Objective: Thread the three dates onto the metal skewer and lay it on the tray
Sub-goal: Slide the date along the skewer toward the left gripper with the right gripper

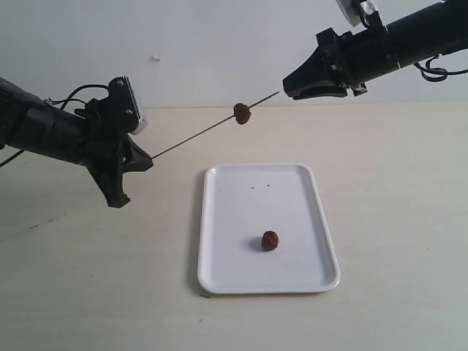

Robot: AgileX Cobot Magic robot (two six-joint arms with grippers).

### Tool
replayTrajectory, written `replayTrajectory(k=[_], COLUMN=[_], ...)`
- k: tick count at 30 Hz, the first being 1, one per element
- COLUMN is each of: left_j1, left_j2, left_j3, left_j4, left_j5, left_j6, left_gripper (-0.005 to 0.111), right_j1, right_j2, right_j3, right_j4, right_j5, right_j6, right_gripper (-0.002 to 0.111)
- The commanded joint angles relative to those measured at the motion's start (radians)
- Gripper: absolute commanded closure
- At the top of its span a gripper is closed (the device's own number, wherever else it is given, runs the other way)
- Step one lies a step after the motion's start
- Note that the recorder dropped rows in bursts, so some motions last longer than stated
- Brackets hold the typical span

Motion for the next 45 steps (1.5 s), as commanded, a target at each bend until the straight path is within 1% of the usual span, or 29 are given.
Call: replayTrajectory(k=[1,7,14,21,24,28,35,45], left_j1=[-0.005,-0.005,-0.005,-0.005,-0.005,-0.019,-0.034,-0.034], left_j2=[0.004,0.004,0.004,0.004,0.004,0.004,0.004,0.004], left_j3=[0.001,0.001,0.001,0.001,0.001,0.001,0.001,-0.047], left_j4=[-0.030,-0.030,-0.030,-0.030,-0.013,0.013,0.048,0.045], left_j5=[-0.002,-0.003,0.004,0.021,0.051,0.054,-0.075,-0.111], left_j6=[0.017,0.017,0.017,0.017,0.017,0.017,0.017,0.017], left_gripper=[0.107,0.107,0.107,0.107,0.107,0.107,0.107,0.107], right_j1=[-0.004,0.001,0.037,0.037,0.037,0.037,0.037,0.037], right_j2=[0.000,0.000,0.000,0.000,0.000,0.000,0.000,0.000], right_j3=[-0.005,-0.005,-0.005,-0.005,-0.005,-0.005,-0.005,-0.005], right_j4=[0.007,0.002,0.000,-0.008,-0.008,-0.013,-0.020,-0.020], right_j5=[0.003,0.003,0.003,0.003,0.003,0.003,0.003,0.003], right_j6=[0.016,0.023,0.023,0.023,0.023,0.023,0.023,0.023], right_gripper=[0.079,0.079,0.079,0.079,0.079,0.079,0.079,0.079])
